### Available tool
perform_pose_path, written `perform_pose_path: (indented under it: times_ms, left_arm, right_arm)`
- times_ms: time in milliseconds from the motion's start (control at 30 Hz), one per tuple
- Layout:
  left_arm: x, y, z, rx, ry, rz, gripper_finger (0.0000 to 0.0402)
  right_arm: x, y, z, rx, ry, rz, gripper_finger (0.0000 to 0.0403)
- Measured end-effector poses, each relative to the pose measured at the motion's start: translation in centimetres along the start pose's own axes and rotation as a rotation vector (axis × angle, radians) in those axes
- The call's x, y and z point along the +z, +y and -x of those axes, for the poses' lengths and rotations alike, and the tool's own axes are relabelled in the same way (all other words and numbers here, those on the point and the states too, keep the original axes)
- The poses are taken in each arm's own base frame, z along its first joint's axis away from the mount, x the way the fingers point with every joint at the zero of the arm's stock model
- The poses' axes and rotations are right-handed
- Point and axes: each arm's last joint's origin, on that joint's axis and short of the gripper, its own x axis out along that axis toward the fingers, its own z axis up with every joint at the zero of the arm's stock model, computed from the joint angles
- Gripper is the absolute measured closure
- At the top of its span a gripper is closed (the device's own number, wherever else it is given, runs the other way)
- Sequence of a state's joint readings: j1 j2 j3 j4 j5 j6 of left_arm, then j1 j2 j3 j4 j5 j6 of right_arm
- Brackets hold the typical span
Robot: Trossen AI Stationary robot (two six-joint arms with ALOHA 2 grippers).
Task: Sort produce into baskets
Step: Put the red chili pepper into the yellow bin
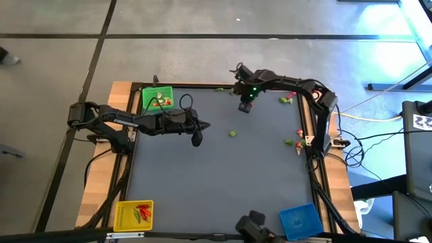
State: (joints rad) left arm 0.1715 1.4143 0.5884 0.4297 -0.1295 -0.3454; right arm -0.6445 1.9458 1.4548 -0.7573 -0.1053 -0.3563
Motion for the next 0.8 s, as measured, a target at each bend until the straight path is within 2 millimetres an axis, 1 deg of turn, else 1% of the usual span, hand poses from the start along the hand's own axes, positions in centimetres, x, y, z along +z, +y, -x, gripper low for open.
perform_pose_path:
  times_ms: [67, 167, 267, 400, 500, 667, 800]
  left_arm:
    - [0.0, 0.0, 0.0, 0.000, 0.000, 0.000, 0.0396]
    - [0.0, 0.0, 0.0, 0.000, -0.001, 0.000, 0.0396]
    - [0.0, 0.0, 0.0, 0.000, 0.000, 0.000, 0.0396]
    - [0.0, 0.0, 0.0, 0.000, 0.000, -0.002, 0.0396]
    - [0.0, 0.0, 0.0, 0.000, 0.000, -0.003, 0.0396]
    - [0.0, 0.0, 0.0, 0.000, 0.000, -0.003, 0.0396]
    - [0.0, 0.0, 0.0, 0.000, 0.000, -0.003, 0.0396]
  right_arm:
    - [-0.8, -0.4, -0.2, 0.003, 0.029, -0.062, 0.0397]
    - [-1.6, -1.3, -0.8, -0.071, 0.079, -0.130, 0.0383]
    - [-2.5, -1.9, -1.6, -0.099, 0.114, -0.178, 0.0349]
    - [-3.1, -2.5, -1.9, -0.105, 0.122, -0.199, 0.0299]
    - [-3.5, -2.7, -2.1, -0.083, 0.123, -0.208, 0.0274]
    - [-3.5, -2.7, -2.6, -0.089, 0.078, -0.205, 0.0265]
    - [-3.8, -2.5, -2.8, -0.074, 0.088, -0.208, 0.0265]
